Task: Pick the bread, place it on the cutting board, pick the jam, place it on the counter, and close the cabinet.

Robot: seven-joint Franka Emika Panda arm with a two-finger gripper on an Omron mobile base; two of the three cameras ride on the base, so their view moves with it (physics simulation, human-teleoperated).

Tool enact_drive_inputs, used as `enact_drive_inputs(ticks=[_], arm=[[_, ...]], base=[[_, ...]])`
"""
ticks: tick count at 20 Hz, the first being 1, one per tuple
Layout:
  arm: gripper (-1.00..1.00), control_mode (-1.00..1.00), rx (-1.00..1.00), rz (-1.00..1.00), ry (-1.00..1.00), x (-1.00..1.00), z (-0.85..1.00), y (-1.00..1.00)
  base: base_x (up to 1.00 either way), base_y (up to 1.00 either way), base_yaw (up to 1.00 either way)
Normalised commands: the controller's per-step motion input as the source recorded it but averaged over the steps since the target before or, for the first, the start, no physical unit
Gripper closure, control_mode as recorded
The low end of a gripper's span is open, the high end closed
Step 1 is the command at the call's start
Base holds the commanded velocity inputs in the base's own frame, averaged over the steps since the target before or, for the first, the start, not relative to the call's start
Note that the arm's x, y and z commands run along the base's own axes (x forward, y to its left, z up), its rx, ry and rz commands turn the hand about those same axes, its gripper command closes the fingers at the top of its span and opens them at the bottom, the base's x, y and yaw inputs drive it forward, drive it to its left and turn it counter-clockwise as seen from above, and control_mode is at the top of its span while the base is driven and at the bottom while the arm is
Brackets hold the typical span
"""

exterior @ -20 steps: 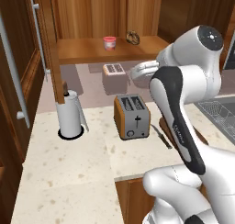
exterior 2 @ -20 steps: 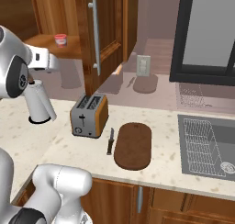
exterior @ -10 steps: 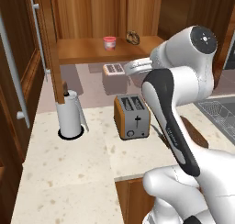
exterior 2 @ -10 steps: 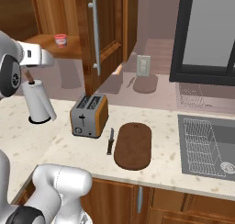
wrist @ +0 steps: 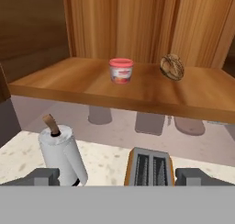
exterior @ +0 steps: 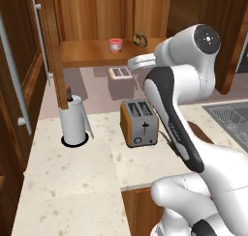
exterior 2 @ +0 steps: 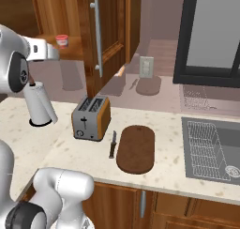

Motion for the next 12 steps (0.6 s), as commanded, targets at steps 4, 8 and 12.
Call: enact_drive_inputs(ticks=[4, 8, 12], arm=[[-1.00, -1.00, 0.00, 0.00, 0.00, 0.25, 0.33, 0.04], [-1.00, -1.00, 0.00, 0.00, 0.00, 0.21, 0.18, 0.08], [-1.00, -1.00, 0.00, 0.00, 0.00, 0.13, 0.03, 0.05]], base=[[0.00, 0.00, 0.00], [0.00, 0.00, 0.00], [0.00, 0.00, 0.00]])
